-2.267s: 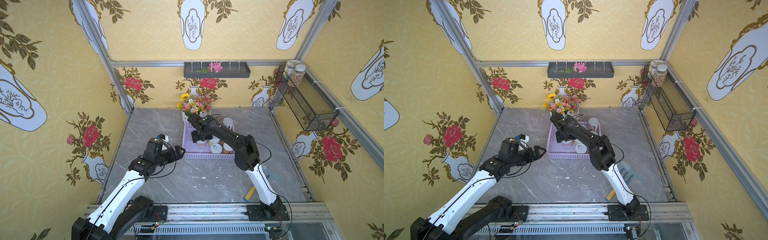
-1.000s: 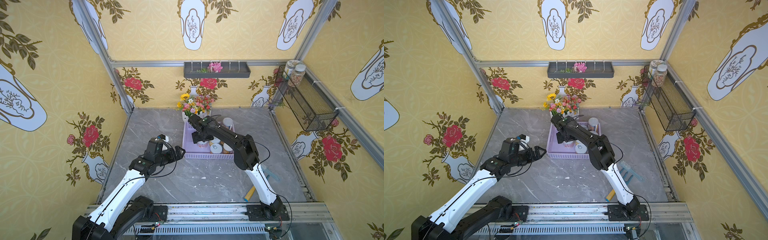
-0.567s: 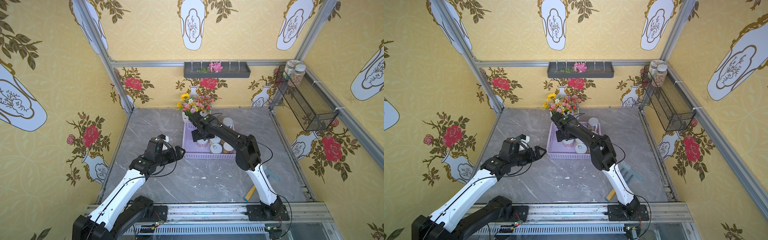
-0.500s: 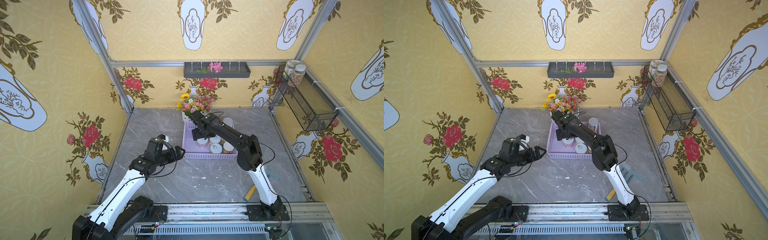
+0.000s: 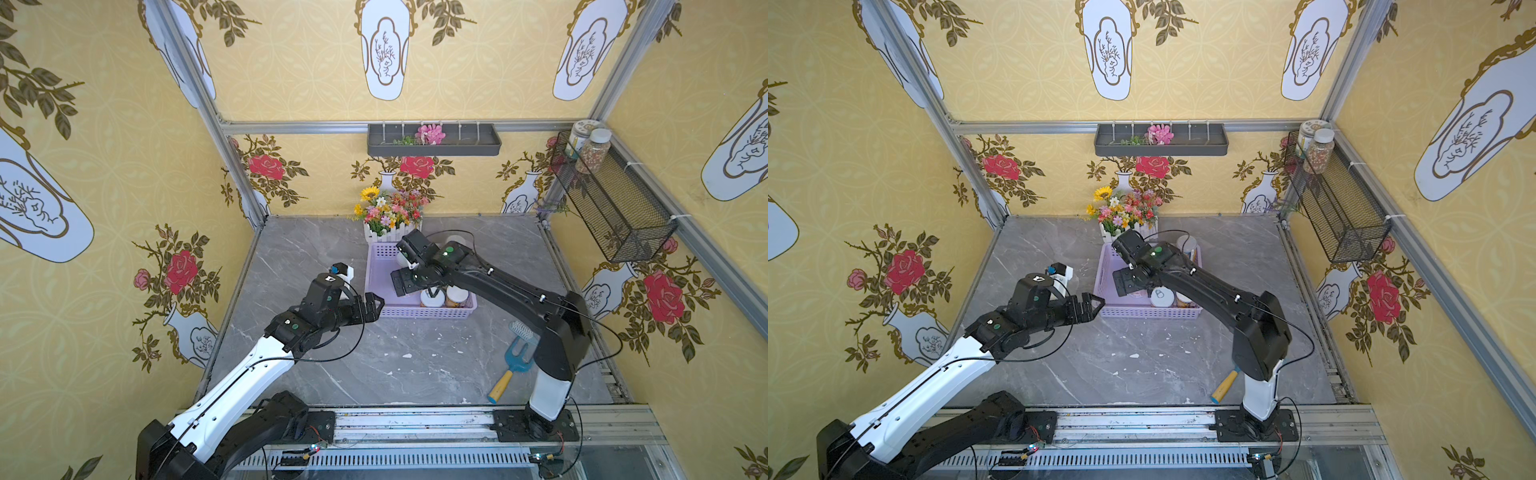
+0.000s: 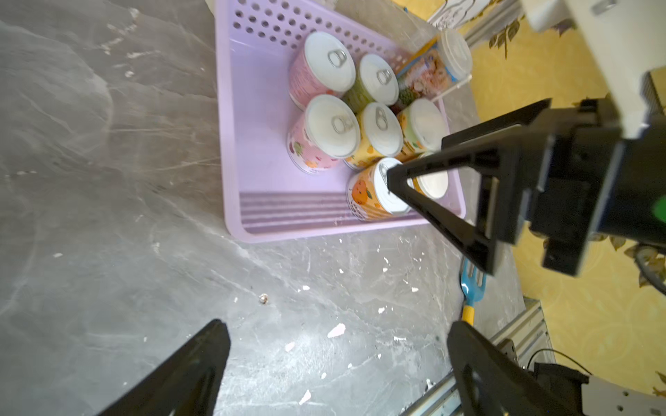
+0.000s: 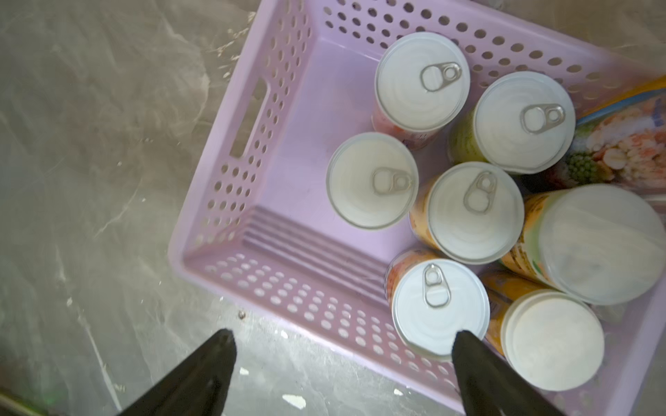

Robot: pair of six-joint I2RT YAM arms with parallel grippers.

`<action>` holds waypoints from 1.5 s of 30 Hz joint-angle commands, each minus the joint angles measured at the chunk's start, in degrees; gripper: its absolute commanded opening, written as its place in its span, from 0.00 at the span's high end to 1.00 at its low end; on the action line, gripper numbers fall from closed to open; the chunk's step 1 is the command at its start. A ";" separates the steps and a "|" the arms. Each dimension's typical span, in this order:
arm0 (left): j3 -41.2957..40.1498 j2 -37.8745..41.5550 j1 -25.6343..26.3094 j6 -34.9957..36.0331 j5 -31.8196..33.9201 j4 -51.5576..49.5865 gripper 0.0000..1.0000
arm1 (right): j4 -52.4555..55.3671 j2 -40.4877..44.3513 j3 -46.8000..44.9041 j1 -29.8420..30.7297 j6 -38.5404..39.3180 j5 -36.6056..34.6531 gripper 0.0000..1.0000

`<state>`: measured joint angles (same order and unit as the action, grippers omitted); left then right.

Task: Put the canned food in the basket
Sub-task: Reset both arms

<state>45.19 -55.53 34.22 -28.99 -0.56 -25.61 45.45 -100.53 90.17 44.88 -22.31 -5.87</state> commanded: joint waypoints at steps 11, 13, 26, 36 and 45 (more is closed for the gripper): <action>-8.85 5.97 1.82 -0.48 9.31 17.42 0.00 | -20.69 24.56 -30.21 -1.11 2.18 -3.18 0.03; -9.58 6.37 1.66 0.41 12.25 18.30 0.00 | -21.86 26.24 -32.94 -1.66 2.53 -5.98 0.03; -12.90 3.47 -6.84 13.25 12.42 30.45 0.00 | -32.82 35.63 -48.03 -25.00 4.19 -5.05 0.03; -21.28 3.03 -15.37 21.16 23.92 44.60 0.00 | -41.36 32.37 -51.83 -39.87 7.85 -1.21 0.03; -30.86 -3.86 -21.51 25.48 22.44 65.24 0.00 | -56.70 24.94 -56.08 -43.40 13.79 -0.11 0.03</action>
<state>15.90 -56.99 13.43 -5.67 22.70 28.23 -1.83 -74.15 34.92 1.76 -11.46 -6.83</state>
